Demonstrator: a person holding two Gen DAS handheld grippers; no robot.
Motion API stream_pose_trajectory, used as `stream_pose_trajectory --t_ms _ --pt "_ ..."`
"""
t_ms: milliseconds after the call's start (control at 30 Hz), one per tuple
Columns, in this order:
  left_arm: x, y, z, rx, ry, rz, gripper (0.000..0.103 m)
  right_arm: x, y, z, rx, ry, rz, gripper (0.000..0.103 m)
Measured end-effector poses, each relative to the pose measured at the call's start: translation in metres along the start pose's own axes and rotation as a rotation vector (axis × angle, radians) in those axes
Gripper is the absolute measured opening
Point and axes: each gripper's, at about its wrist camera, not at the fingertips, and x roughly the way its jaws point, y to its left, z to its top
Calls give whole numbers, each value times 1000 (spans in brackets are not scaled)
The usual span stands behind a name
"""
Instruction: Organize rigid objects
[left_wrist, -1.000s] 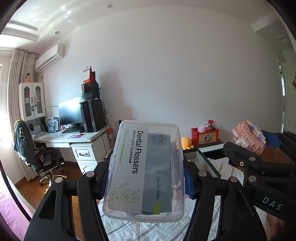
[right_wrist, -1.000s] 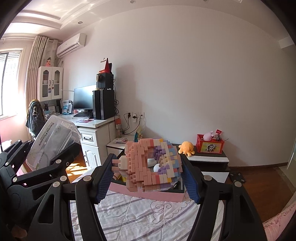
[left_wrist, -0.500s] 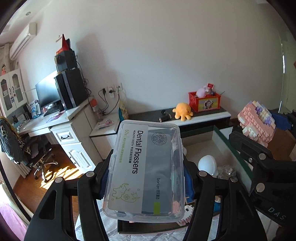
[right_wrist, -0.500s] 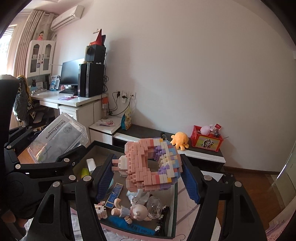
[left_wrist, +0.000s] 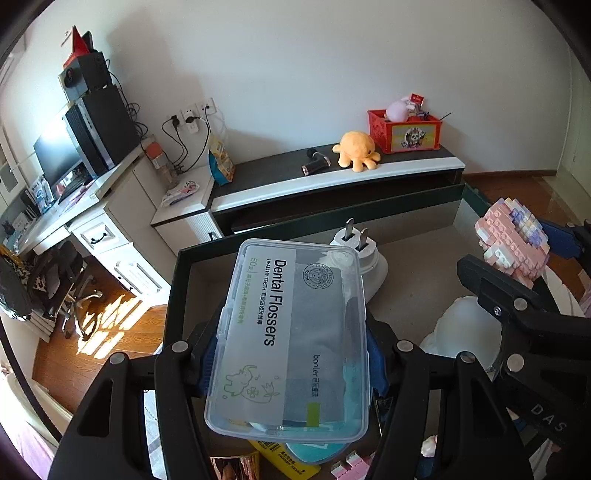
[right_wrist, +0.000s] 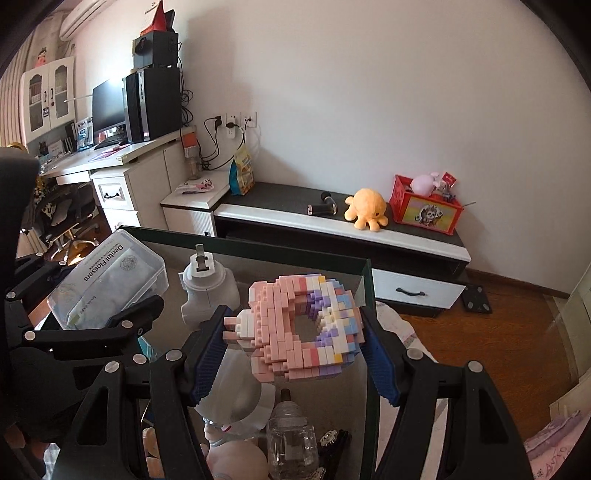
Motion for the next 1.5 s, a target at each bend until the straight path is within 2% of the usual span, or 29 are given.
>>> stream_pose_trajectory --t_ms 267,400,500,600,700,800,833,933,1167,1500 --pt "1 3 0 0 17 8 64 7 -2 4 -4 27 -8 70" --pt "1 5 -2 -14 18 32 77 5 -3 2 4 22 -12 71" --pt "0 8 -5 -26 17 39 86 3 -7 1 32 31 -20 79" --pt "-4 8 -8 -17 6 52 93 1 -11 -3 49 42 -2 80" --pt "-9 12 -13 -19 7 34 100 -6 -12 -8 61 53 15 82" --pt "-23 18 -18 -36 -10 3 103 -18 -16 -11 93 44 42 93" --pt "-28 20 -20 -42 -17 -11 103 -22 -17 -13 101 39 47 103" --pt "-41 30 -27 -85 -18 -82 103 -35 -16 -15 106 35 61 103" --pt "-65 37 -45 -150 5 -151 103 -63 -4 -25 92 36 72 103" --pt "-124 33 -69 -155 -40 -159 103 -116 1 -44 103 14 69 103"
